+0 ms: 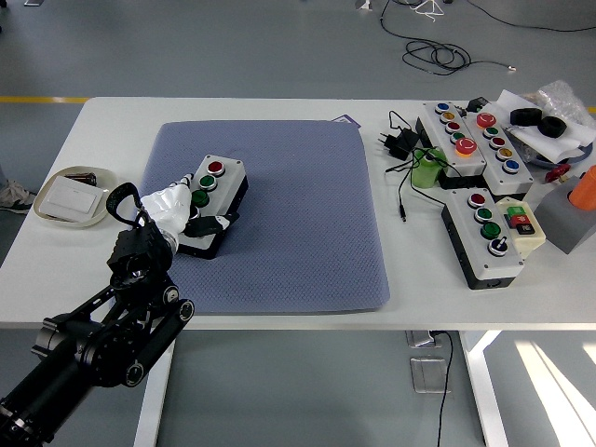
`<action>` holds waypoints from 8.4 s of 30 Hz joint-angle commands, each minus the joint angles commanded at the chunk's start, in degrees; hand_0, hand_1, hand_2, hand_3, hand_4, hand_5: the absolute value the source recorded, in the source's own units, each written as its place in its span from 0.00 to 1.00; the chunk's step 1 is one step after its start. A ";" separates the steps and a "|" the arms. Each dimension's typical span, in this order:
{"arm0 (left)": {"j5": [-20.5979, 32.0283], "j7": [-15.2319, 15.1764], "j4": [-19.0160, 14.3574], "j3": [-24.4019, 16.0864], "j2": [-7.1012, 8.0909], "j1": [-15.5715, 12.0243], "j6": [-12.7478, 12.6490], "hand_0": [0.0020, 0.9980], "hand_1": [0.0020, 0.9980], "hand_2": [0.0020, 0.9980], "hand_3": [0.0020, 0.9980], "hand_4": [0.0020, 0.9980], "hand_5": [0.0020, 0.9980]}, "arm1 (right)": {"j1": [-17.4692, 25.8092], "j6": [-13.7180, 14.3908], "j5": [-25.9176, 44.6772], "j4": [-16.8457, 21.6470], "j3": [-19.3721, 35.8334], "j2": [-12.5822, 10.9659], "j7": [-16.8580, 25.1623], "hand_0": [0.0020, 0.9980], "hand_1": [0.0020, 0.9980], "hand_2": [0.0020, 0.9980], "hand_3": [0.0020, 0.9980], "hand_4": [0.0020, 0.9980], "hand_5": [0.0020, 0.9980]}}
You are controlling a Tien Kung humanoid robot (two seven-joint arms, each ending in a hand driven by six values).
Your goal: Pick up the button,place it on the desk,press the button,press the button
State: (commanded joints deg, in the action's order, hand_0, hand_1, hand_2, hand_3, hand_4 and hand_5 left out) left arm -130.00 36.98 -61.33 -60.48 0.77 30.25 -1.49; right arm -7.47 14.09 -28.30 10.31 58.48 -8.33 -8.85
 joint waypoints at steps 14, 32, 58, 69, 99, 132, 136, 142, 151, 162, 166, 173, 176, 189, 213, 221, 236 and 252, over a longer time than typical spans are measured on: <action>0.00 0.00 1.57 2.26 0.84 1.33 -0.19 0.20 0.37 0.37 0.56 0.82 0.27 | -0.06 0.12 -0.38 0.00 0.23 -0.12 -0.01 0.79 0.80 0.82 0.75 0.41 0.48; 0.00 -1.17 0.16 4.15 5.62 2.49 -2.81 0.12 0.22 0.16 0.31 0.62 0.00 | 0.30 0.30 -0.60 0.00 0.30 -0.11 -0.14 0.79 0.80 0.82 0.75 0.41 0.48; 4.22 -46.53 -1.49 21.42 19.61 11.31 -13.36 0.11 0.22 0.17 0.31 0.66 0.00 | 0.18 0.38 -1.00 0.00 0.40 -0.08 -0.40 0.79 0.80 0.82 0.75 0.41 0.48; 5.27 -48.06 2.70 25.45 18.38 11.95 -18.25 0.12 0.22 0.17 0.31 0.67 0.00 | 0.21 0.38 -1.03 0.00 0.18 -0.02 -0.56 0.79 0.80 0.82 0.75 0.41 0.48; 8.84 -49.48 9.62 30.13 16.70 14.94 -13.16 0.50 0.63 0.87 0.94 0.76 0.06 | 0.19 0.38 -1.29 0.00 0.37 -0.11 -0.48 0.79 0.80 0.82 0.75 0.41 0.48; 7.42 -39.52 -19.23 16.35 20.63 9.60 3.83 0.00 0.10 0.19 0.82 0.61 0.42 | 0.40 0.34 -1.69 0.00 0.59 -0.06 -0.49 0.79 0.80 0.82 0.75 0.41 0.48; 8.02 -37.71 -19.41 16.59 20.55 9.81 7.14 0.00 0.10 0.19 0.82 0.61 0.42 | 0.36 0.33 -1.73 0.00 0.66 -0.10 -0.48 0.79 0.80 0.82 0.75 0.41 0.48; 7.65 -34.56 -18.52 17.44 20.29 10.17 12.35 0.00 0.09 0.18 0.81 0.61 0.45 | 0.25 0.34 -1.58 0.00 0.63 -0.09 -0.42 0.79 0.80 0.82 0.75 0.41 0.48; 7.36 -33.62 -17.68 17.39 20.53 9.70 14.25 0.00 0.06 0.15 0.78 0.58 0.44 | 0.26 0.31 -1.64 0.00 0.60 -0.11 -0.46 0.79 0.80 0.82 0.75 0.41 0.48; 6.16 -32.46 -16.38 17.85 19.50 8.95 15.66 0.00 0.05 0.14 0.76 0.58 0.44 | 0.26 0.37 -1.59 0.00 0.66 -0.06 -0.46 0.79 0.80 0.82 0.75 0.41 0.48; 6.06 -32.30 -15.65 18.32 19.24 8.81 16.17 0.00 0.05 0.14 0.76 0.58 0.44 | 0.23 0.38 -1.69 0.00 0.76 -0.06 -0.49 0.79 0.80 0.82 0.75 0.41 0.48; 6.13 -32.22 -15.99 18.90 19.40 8.72 16.88 0.00 0.05 0.14 0.75 0.58 0.44 | 0.27 0.36 -1.71 0.00 0.79 -0.09 -0.48 0.79 0.80 0.82 0.75 0.41 0.48; 6.24 -32.69 -16.26 18.62 19.36 8.62 15.88 0.00 0.05 0.14 0.75 0.58 0.44 | 0.28 0.33 -1.76 0.00 0.79 -0.10 -0.48 0.79 0.80 0.82 0.75 0.41 0.48; 8.50 -34.24 -18.78 18.43 18.00 9.62 11.06 0.00 0.05 0.14 0.75 0.57 0.43 | 0.30 0.35 -1.92 0.00 0.89 -0.11 -0.58 0.79 0.80 0.82 0.75 0.41 0.48; 10.50 -33.49 -10.06 21.94 15.74 11.40 11.98 0.00 0.04 0.12 0.76 0.59 0.46 | 0.28 0.29 -1.52 0.00 0.35 -0.15 -0.39 0.79 0.80 0.82 0.75 0.41 0.48; 9.81 -32.87 -9.99 22.52 16.43 11.10 14.01 0.00 0.03 0.12 0.75 0.59 0.46 | 0.16 0.34 -1.36 0.00 0.32 -0.11 -0.40 0.79 0.80 0.82 0.75 0.41 0.48; 15.71 -36.16 -15.12 15.45 16.68 10.04 0.63 0.00 0.00 0.09 0.79 0.71 0.62 | 0.21 0.36 -1.34 0.00 0.27 -0.06 -0.42 0.79 0.80 0.82 0.75 0.41 0.48; 49.70 -43.88 -8.43 3.14 17.38 6.55 -15.94 0.62 0.70 0.78 0.99 0.76 0.94 | 0.33 0.43 -1.53 0.00 0.46 -0.04 -0.44 0.79 0.80 0.82 0.75 0.41 0.48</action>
State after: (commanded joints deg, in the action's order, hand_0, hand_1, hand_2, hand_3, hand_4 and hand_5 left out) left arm -80.30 -6.90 -69.76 -57.35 18.15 36.80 -17.42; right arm -7.14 14.52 -29.82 10.31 58.93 -8.37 -9.30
